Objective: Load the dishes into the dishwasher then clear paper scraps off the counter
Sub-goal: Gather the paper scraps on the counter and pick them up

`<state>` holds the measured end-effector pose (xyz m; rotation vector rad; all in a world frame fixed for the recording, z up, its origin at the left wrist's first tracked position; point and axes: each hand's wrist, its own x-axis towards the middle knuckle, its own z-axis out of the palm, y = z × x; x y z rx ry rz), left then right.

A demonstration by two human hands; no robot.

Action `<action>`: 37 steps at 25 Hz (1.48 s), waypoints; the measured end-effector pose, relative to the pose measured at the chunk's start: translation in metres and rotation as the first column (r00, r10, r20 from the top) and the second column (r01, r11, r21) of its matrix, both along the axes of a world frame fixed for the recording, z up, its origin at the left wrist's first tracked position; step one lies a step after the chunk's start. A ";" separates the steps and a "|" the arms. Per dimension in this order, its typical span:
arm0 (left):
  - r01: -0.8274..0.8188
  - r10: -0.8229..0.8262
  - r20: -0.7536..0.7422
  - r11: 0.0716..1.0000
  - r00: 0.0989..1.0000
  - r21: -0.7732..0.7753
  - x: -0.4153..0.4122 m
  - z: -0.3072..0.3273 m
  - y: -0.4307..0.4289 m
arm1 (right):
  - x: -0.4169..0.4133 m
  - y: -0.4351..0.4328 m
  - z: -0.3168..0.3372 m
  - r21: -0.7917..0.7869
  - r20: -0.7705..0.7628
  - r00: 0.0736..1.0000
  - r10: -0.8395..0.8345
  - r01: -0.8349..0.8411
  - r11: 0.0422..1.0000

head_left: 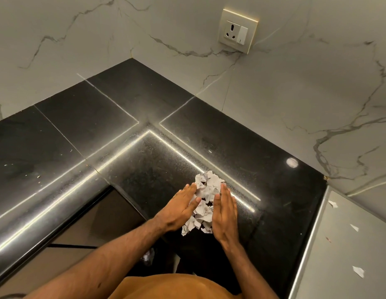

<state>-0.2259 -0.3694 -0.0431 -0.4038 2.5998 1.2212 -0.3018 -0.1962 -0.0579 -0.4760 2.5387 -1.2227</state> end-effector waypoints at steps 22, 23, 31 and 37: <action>0.386 -0.345 0.176 0.860 0.922 -0.334 0.010 0.017 -0.039 | 0.015 0.024 0.060 0.451 0.093 0.957 0.276 -0.288 0.845; 0.386 -0.346 0.174 0.856 0.922 -0.344 0.008 0.018 -0.034 | 0.017 0.020 0.059 0.458 0.083 0.957 0.276 -0.283 0.843; 0.326 -0.301 0.127 0.851 0.945 -0.412 0.008 0.026 -0.027 | 0.015 0.026 0.065 0.495 0.047 0.968 0.248 -0.238 0.836; 0.312 -0.313 0.073 0.842 0.947 -0.439 0.003 0.013 -0.016 | 0.021 0.010 0.065 0.526 -0.003 0.945 0.327 -0.277 0.804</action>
